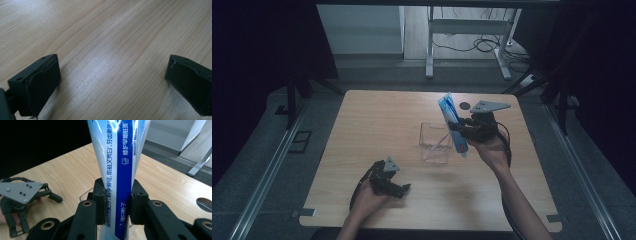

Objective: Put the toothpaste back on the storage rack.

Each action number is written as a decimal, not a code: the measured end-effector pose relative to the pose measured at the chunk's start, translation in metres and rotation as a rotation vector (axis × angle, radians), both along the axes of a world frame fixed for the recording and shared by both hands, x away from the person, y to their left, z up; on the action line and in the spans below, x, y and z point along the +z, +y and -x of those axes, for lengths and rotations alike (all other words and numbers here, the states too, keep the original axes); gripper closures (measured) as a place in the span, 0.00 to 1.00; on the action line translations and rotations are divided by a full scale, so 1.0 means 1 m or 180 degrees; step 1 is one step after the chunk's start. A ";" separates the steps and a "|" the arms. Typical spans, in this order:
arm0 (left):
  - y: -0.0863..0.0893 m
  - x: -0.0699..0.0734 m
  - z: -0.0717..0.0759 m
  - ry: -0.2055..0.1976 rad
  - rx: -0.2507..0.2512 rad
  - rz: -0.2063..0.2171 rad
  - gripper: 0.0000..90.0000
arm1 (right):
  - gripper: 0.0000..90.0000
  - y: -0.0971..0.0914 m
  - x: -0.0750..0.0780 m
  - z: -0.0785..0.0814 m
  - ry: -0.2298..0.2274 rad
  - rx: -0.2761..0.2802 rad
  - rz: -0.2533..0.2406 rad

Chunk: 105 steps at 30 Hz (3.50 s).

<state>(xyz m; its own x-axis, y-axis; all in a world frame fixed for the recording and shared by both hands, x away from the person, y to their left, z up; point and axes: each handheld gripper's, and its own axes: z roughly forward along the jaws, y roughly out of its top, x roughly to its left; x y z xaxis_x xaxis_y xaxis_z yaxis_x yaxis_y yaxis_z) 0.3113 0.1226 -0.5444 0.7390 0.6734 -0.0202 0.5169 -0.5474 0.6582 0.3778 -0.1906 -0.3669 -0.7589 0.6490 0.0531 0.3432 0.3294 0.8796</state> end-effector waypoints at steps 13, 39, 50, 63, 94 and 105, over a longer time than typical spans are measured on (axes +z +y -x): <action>0.000 0.000 0.000 0.0000 -0.0002 0.0000 0.00 | 0.79 0.018 0.006 -0.012 -0.0083 -0.0024 -0.0055; 0.000 0.000 0.000 -0.0003 0.0002 0.0001 0.00 | 0.79 0.047 -0.013 -0.035 -0.0170 -0.0112 -0.0053; 0.000 0.000 0.000 -0.0004 0.0002 0.0001 0.00 | 0.79 0.052 -0.032 -0.038 -0.0089 -0.0094 0.0002; 0.000 0.000 0.000 0.0007 0.0001 -0.0007 0.00 | 0.78 0.053 -0.060 -0.039 -0.0003 -0.0085 0.0088; 0.000 0.000 0.000 0.0003 -0.0002 0.0002 0.00 | 0.60 0.067 -0.089 -0.039 0.0198 -0.0066 0.0394; 0.000 0.000 0.000 -0.0004 -0.0006 -0.0005 0.00 | 0.46 0.057 -0.078 -0.034 0.0143 -0.0037 0.0186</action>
